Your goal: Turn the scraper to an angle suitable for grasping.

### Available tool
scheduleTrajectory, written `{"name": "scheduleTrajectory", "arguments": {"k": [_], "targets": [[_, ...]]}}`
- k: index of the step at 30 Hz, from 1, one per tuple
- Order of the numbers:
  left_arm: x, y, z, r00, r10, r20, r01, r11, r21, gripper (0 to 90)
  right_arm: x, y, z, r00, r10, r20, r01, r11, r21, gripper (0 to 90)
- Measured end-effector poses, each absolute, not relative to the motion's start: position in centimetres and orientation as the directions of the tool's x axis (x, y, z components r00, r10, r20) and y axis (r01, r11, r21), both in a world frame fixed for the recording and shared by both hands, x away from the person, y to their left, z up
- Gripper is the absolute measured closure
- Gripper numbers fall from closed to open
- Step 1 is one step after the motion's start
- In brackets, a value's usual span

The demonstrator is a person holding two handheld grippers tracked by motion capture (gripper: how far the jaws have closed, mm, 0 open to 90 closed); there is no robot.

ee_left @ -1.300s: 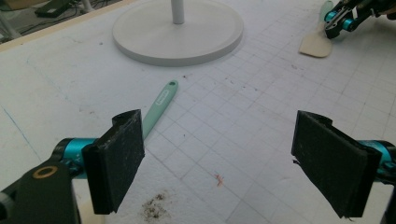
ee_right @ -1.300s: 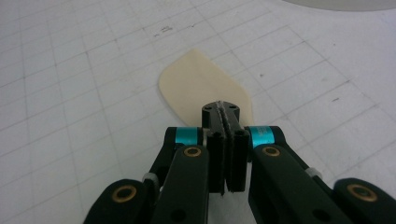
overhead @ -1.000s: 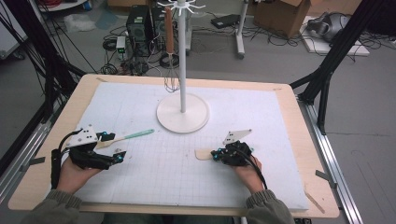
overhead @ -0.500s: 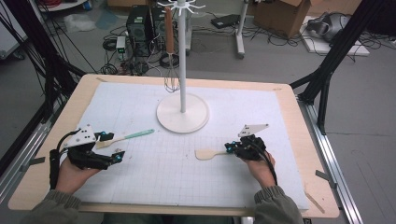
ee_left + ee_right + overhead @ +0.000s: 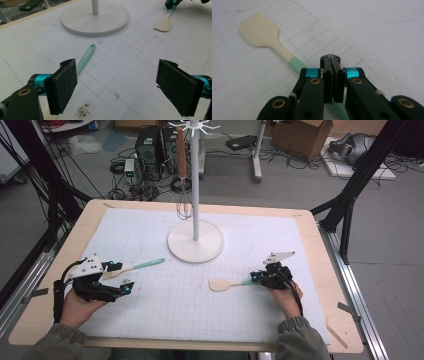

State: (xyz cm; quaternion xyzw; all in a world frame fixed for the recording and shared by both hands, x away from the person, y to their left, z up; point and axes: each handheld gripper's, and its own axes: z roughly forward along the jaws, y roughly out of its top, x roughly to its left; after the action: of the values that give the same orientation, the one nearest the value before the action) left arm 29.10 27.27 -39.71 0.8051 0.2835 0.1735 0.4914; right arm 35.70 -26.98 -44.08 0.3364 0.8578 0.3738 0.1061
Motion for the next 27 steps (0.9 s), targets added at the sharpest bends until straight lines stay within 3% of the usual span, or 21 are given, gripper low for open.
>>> {"name": "scheduleTrajectory", "arguments": {"k": [27], "targets": [[29.0,27.3,-39.6,0.782,0.624,0.002,0.284,-0.358,0.889,17.6,33.3,-27.3,-43.9,-0.799,0.592,0.103,0.486,0.536,0.69,89.4]]}}
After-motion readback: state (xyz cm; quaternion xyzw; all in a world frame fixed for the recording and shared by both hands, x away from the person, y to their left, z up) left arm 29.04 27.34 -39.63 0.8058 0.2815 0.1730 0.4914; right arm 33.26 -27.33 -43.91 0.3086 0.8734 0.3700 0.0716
